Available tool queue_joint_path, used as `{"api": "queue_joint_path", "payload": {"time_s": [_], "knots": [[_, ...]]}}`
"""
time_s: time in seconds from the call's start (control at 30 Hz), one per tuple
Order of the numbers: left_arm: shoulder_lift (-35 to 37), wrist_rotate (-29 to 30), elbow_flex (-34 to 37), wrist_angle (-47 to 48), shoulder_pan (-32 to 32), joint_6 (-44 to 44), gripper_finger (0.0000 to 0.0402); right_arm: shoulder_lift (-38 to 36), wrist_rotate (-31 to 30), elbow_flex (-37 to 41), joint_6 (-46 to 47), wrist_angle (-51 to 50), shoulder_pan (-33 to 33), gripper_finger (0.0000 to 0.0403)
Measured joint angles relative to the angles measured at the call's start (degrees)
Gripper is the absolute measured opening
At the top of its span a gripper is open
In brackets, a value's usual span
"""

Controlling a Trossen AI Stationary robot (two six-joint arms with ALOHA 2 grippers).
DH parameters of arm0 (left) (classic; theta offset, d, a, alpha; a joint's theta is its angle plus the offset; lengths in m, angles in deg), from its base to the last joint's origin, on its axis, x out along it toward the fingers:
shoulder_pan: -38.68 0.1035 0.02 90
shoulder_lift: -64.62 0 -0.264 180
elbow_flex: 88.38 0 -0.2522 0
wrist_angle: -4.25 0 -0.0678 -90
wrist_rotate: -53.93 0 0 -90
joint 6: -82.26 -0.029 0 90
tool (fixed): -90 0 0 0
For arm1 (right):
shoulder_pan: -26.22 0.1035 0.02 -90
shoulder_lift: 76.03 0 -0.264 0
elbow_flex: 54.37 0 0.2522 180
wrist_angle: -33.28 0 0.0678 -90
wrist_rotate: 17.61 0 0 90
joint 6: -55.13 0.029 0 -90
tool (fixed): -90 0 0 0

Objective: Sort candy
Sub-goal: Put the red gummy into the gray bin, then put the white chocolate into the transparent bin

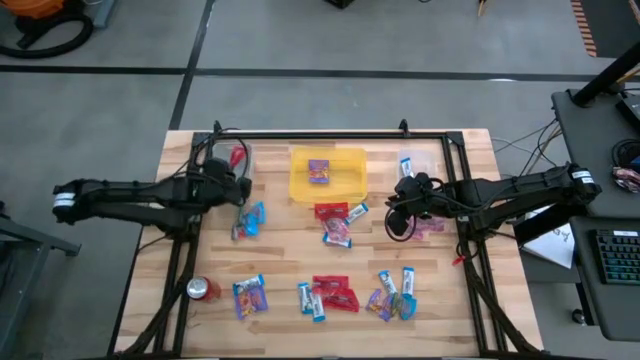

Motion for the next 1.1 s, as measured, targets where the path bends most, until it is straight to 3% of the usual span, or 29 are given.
{"api": "queue_joint_path", "payload": {"time_s": [0.33,1.1], "knots": [[-3.3,-3.3,0.0,2.1,8.3,-0.2,0.0046,0.0,0.0,0.2,0.1,0.3,0.0,0.0066],[-6.6,-3.9,0.0,1.7,8.5,-3.4,0.0161,0.0,0.1,0.2,0.0,0.4,0.0,0.0066]]}}
